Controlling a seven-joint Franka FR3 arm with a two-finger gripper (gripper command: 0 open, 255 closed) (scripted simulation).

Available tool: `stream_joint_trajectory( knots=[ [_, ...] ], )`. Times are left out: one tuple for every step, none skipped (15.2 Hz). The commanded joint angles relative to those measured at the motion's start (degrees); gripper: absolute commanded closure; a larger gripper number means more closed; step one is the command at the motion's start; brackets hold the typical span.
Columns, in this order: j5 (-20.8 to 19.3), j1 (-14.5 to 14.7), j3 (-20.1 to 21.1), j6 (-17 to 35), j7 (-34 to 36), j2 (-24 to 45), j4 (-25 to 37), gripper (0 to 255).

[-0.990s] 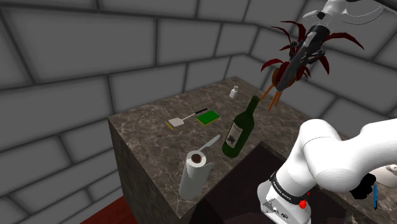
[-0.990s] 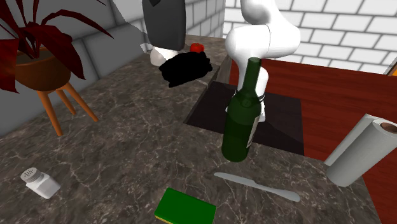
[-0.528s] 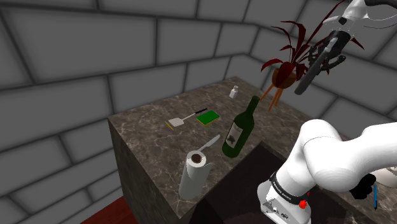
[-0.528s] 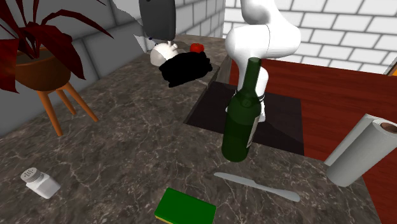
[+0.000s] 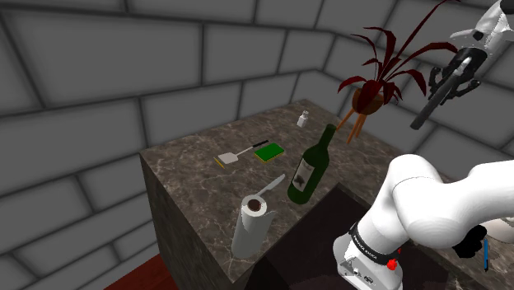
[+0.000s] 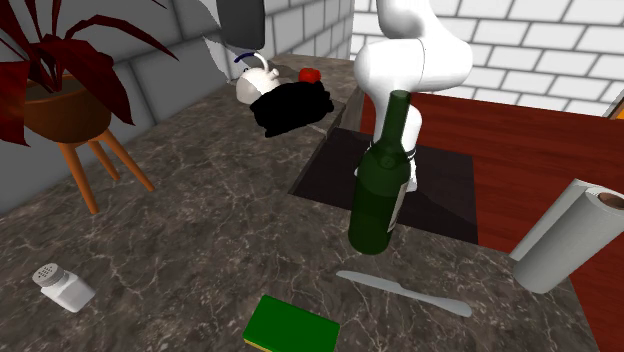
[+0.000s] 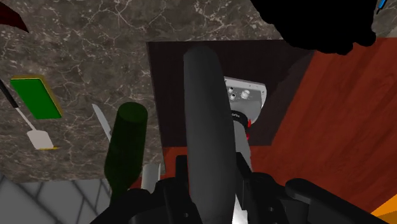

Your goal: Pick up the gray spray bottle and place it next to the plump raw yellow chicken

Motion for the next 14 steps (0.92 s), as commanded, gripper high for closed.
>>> stream_joint_trajectory(
  knots=[
    [-2.41, 1.18, -1.90, -2.42, -2.95, -0.13, 3.83, 255],
    [-2.98, 1.46, -2.32, -2.93, -3.62, -0.18, 4.69, 255],
    [-3.22, 1.04, -2.29, -2.29, -3.58, -0.62, 3.62, 255],
    [-3.48, 0.63, -2.27, -1.66, -3.55, -1.06, 2.58, 255],
    [-3.73, 0.24, -2.28, -1.04, -3.53, -1.48, 1.55, 255],
    [-4.00, -0.13, -2.30, -0.42, -3.50, -1.91, 0.56, 255],
    [-4.26, -0.48, -2.34, 0.19, -3.48, -2.32, -0.42, 255],
    [-4.54, -0.82, -2.40, 0.79, -3.46, -2.73, -1.38, 255],
    [-4.82, -1.15, -2.48, 1.38, -3.44, -3.14, -2.31, 255],
    [-5.10, -1.46, -2.57, 1.97, -3.43, -3.53, -3.23, 255],
    [-5.39, -1.75, -2.68, 2.55, -3.42, -3.93, -4.13, 255],
    [-5.68, -2.04, -2.80, 3.13, -3.41, -4.31, -5.01, 255],
    [-5.98, -2.32, -2.94, 3.70, -3.40, -4.69, -5.87, 255],
    [-6.29, -2.58, -3.09, 4.26, -3.40, -5.07, -6.71, 255]
  ],
)
